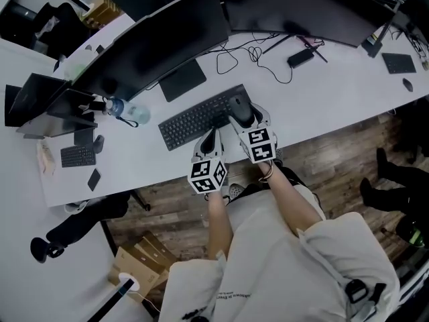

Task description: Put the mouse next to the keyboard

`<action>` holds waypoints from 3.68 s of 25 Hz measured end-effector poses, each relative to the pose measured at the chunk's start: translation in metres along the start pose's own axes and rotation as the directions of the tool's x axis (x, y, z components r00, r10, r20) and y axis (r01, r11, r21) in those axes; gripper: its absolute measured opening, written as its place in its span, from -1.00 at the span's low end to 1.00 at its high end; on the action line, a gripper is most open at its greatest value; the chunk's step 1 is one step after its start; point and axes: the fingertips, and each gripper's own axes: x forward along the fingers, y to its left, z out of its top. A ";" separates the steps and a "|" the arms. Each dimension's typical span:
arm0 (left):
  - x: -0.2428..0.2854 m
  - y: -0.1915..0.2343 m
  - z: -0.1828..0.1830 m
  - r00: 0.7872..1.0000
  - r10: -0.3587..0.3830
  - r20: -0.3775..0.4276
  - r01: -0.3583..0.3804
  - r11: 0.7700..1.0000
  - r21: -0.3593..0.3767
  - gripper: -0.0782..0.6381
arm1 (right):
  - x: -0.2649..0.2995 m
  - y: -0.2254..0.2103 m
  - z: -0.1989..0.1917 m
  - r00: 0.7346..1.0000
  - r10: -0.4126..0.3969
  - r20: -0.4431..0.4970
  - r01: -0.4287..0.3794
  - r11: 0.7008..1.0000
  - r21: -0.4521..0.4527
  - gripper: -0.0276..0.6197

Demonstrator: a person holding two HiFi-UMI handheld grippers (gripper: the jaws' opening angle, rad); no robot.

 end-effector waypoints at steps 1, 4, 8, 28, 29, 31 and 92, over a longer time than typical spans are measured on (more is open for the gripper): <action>0.006 -0.003 -0.001 1.000 -0.001 -0.009 0.001 1.000 -0.001 -0.72 | 0.001 -0.007 -0.002 1.000 0.000 -0.007 0.000 1.000 0.008 0.04; 0.027 -0.008 -0.007 0.999 0.004 -0.033 -0.004 1.000 -0.005 -0.72 | 0.008 -0.028 -0.009 1.000 0.002 -0.024 -0.001 1.000 0.026 0.04; 0.057 -0.017 -0.017 0.998 0.013 -0.067 -0.014 1.000 -0.017 -0.72 | 0.017 -0.062 -0.023 0.998 -0.005 -0.064 0.008 0.999 0.040 0.05; 0.116 -0.044 -0.056 0.978 0.099 -0.184 -0.109 0.993 -0.044 -0.72 | 0.071 -0.145 -0.099 0.962 0.020 -0.272 -0.032 0.999 -0.041 0.05; 0.118 -0.043 -0.057 0.977 0.106 -0.186 -0.116 0.992 -0.047 -0.72 | 0.073 -0.148 -0.102 0.960 0.022 -0.279 -0.034 0.999 -0.037 0.05; 0.121 -0.043 -0.059 0.975 0.115 -0.189 -0.125 0.991 -0.047 -0.72 | 0.077 -0.153 -0.107 0.956 0.030 -0.291 -0.040 0.999 -0.028 0.05; -0.069 0.024 -0.042 0.998 0.020 -0.057 -0.017 0.998 0.053 -0.72 | -0.053 -0.009 -0.087 0.975 -0.145 -0.167 0.144 0.989 -0.018 -0.09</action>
